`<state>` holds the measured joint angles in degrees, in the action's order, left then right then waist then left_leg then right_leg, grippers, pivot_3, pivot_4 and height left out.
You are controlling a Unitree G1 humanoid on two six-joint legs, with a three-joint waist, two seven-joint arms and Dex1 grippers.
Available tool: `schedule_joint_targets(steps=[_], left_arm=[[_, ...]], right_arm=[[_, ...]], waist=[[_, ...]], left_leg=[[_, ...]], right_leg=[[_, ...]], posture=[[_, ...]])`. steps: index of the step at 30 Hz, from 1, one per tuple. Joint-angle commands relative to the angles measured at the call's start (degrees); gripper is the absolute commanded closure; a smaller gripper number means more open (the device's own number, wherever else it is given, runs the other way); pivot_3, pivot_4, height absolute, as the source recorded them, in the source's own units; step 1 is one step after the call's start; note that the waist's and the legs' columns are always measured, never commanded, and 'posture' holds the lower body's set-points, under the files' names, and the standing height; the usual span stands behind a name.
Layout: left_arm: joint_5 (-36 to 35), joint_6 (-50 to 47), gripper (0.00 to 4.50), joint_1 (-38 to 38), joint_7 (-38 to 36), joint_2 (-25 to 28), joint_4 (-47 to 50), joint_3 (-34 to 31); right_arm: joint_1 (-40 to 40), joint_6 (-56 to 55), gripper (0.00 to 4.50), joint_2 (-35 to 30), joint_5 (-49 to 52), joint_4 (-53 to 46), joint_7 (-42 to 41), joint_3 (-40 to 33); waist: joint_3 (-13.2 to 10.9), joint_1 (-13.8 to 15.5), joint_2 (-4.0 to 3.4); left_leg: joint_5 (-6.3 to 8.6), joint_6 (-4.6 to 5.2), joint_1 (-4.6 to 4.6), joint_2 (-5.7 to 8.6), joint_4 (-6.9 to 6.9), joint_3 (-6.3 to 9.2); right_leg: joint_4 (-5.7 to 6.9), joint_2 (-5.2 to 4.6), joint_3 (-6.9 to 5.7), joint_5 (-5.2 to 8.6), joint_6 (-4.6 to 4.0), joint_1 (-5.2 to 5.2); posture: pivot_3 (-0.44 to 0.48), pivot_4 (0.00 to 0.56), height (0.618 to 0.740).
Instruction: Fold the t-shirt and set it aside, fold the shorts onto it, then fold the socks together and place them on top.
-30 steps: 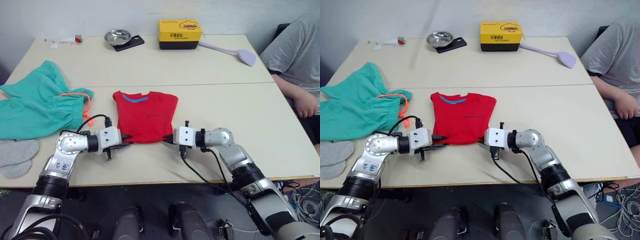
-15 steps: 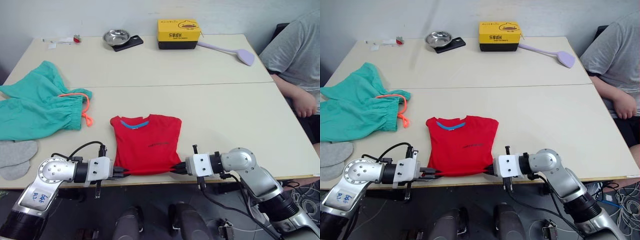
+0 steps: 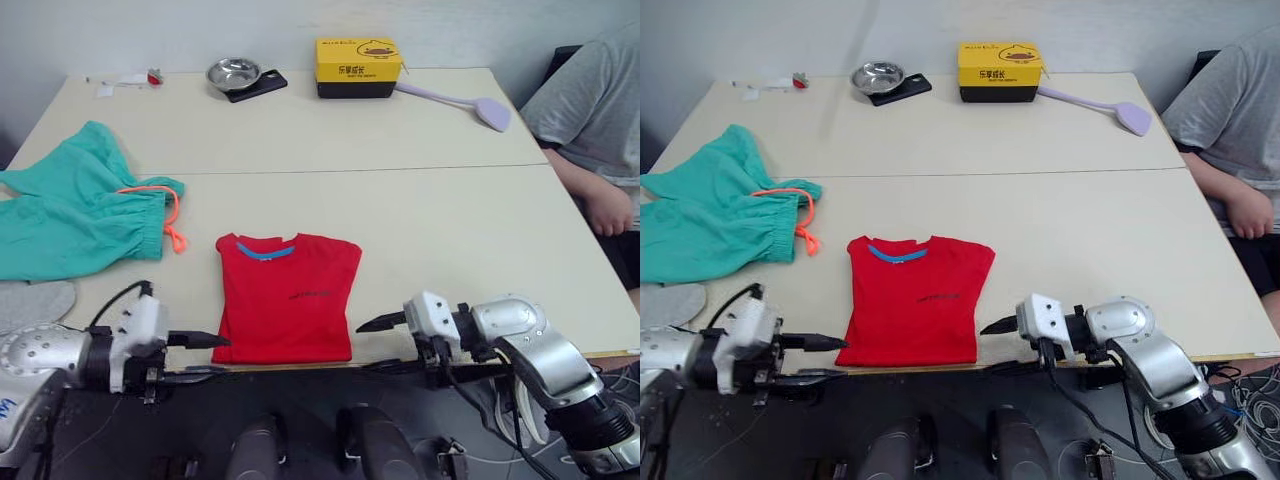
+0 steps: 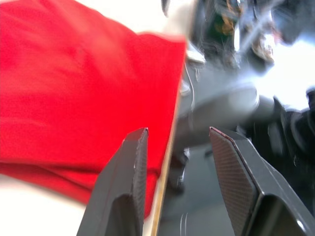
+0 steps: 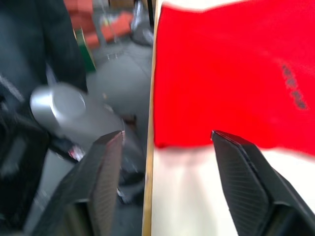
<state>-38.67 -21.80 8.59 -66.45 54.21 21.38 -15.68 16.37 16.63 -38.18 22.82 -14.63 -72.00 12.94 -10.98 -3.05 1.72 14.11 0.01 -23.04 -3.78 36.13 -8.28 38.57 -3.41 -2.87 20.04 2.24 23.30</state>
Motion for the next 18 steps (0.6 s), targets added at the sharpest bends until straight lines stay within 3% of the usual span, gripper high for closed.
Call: schedule_joint_targets(steps=[1, 6, 12, 18], left_arm=[[2.6, -0.3, 2.83, -8.3, 8.1, -5.9, -0.7, 4.6], [13.3, 2.8, 4.33, -14.9, 16.0, -14.2, -7.7, 12.6], [21.3, 5.8, 4.43, -13.5, 21.4, -18.7, -11.4, 17.1], [23.0, 7.8, 4.43, -12.5, 28.6, -23.8, -15.0, 13.3]], right_arm=[[6.1, 0.0, 2.82, 7.9, -2.3, 3.5, 7.3, 1.8], [11.2, -6.7, 4.49, 17.5, -14.2, 14.5, 17.1, 7.8], [12.2, -11.1, 4.50, 22.7, -21.4, 22.7, 24.3, 9.9], [10.3, -12.6, 4.50, 22.2, -21.5, 26.1, 28.0, 5.8]], waist=[[0.0, 0.0, 0.03], [0.1, 0.1, 0.10], [0.1, -0.1, 0.15], [0.2, 0.0, 0.27]], left_leg=[[-0.02, -0.01, 0.00, 0.00, 0.02, 0.01], [-0.21, -0.35, -0.09, 0.06, 0.02, -0.04], [-0.20, -0.34, -0.22, 0.03, 0.04, -0.19], [-0.15, -0.24, 0.05, 0.04, 0.04, -0.07]], right_leg=[[0.01, 0.01, -0.01, -0.01, 0.00, -0.01], [-0.02, 0.03, 0.01, -0.03, 0.02, 0.06], [-0.06, 0.03, 0.12, -0.02, 0.03, 0.20], [0.13, 0.00, 0.07, -0.03, 0.03, -0.01]], posture=[[0.000, 0.150, 0.740], [0.000, 0.150, 0.740], [0.000, 0.150, 0.740], [0.000, 0.150, 0.740]])
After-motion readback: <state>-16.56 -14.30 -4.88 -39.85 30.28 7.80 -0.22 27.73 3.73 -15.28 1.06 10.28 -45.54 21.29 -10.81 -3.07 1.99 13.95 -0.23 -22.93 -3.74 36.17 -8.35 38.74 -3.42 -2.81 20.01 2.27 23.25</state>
